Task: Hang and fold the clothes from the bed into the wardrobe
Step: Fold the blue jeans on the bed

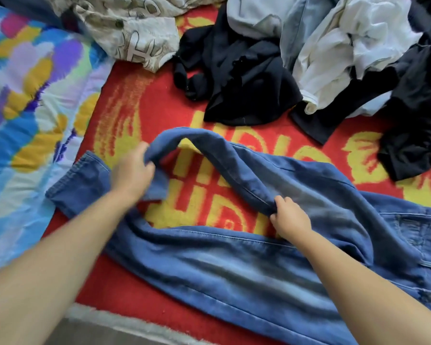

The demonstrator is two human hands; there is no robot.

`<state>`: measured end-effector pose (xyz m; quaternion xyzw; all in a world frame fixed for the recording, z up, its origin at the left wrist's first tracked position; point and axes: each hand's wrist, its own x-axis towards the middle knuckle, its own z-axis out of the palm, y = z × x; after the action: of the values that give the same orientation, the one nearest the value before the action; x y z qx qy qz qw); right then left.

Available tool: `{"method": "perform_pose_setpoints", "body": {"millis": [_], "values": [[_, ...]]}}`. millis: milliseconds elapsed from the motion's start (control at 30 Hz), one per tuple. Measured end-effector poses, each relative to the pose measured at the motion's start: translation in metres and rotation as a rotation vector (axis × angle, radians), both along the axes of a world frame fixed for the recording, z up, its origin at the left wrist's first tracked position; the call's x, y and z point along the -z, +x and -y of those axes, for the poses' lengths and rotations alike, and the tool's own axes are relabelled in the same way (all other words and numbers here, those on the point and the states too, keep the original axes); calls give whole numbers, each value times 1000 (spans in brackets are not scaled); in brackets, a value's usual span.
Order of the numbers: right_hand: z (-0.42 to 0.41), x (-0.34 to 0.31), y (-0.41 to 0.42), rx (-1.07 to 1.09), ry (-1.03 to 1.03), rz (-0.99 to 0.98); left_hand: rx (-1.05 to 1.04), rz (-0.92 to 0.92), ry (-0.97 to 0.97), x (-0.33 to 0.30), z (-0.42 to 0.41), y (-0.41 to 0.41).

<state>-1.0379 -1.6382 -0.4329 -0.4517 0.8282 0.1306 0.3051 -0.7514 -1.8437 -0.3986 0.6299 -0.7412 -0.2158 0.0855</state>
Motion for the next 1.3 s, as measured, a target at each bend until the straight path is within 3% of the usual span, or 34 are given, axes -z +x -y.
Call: {"method": "perform_pose_setpoints", "body": {"millis": [67, 200, 267, 333, 433, 500, 567, 700, 867, 967, 1133, 1300], "values": [[-9, -4, -3, -20, -62, 122, 103, 46, -294, -39, 46, 25], [-18, -15, 2, -155, -239, 234, -25, 139, -397, -74, 120, 84], [-16, -13, 14, -220, -184, 251, -115, 159, -349, -64, 125, 90], [-14, -12, 30, -314, -53, 239, -265, 59, -202, -38, 106, 86], [-8, -16, 65, -432, -219, 268, -387, 26, 70, 15, 58, 90], [-8, -14, 90, -449, -331, 283, -440, 124, 264, 44, 28, 108], [-12, -11, 116, -487, -292, 343, -430, 222, 389, 60, 10, 131], [-16, 8, 137, -344, -21, 234, -299, 347, 253, 59, 11, 166], [12, 13, 139, -266, -20, 155, -223, 395, 496, 50, 28, 170], [30, 7, 140, -373, 50, 141, -180, 354, 378, 36, 28, 175], [33, -10, 140, -285, -70, 88, -252, 412, 39, -11, 22, 246], [43, -12, 167, -386, 20, 153, -348, 284, 153, 2, -8, 275]]}}
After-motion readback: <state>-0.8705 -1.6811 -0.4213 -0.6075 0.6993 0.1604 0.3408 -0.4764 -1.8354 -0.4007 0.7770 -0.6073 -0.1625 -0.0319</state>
